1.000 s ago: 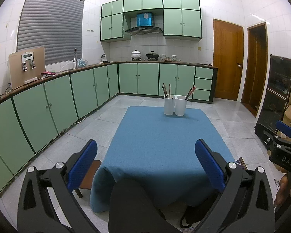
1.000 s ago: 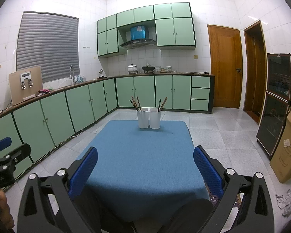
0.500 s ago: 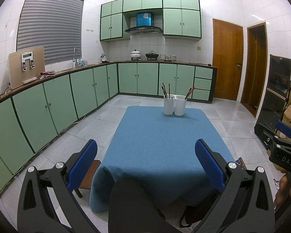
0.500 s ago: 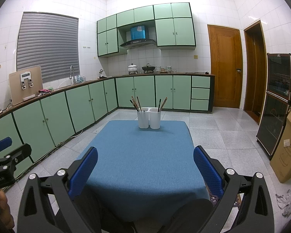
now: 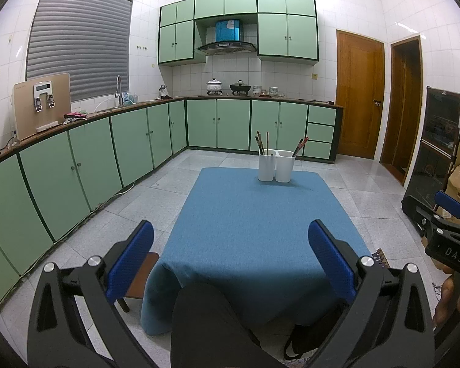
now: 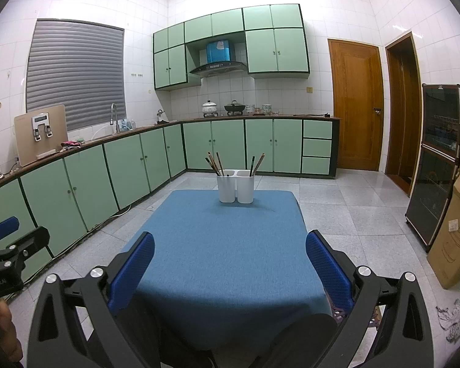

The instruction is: Organize utensils

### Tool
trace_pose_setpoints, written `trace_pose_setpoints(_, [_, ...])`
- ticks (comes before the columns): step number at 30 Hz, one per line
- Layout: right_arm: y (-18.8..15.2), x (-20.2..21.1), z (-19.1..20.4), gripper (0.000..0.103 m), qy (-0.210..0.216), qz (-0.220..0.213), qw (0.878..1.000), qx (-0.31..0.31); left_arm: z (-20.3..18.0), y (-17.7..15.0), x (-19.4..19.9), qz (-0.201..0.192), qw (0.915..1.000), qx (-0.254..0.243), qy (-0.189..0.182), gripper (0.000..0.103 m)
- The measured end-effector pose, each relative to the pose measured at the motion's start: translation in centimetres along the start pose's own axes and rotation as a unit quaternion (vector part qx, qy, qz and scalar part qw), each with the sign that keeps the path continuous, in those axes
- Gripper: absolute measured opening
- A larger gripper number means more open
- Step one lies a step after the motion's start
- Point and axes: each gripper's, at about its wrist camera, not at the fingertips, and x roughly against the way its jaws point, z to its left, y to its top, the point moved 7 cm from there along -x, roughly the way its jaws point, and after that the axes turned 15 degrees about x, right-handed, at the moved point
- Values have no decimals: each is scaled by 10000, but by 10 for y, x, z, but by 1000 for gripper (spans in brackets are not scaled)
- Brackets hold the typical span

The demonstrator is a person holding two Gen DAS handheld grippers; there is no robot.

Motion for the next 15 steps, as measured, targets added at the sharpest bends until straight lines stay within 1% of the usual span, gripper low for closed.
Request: trace_pose_setpoints(15, [0, 0, 0, 97, -2, 1, 10000, -2, 1, 0, 0, 1, 10000, 2, -8, 98])
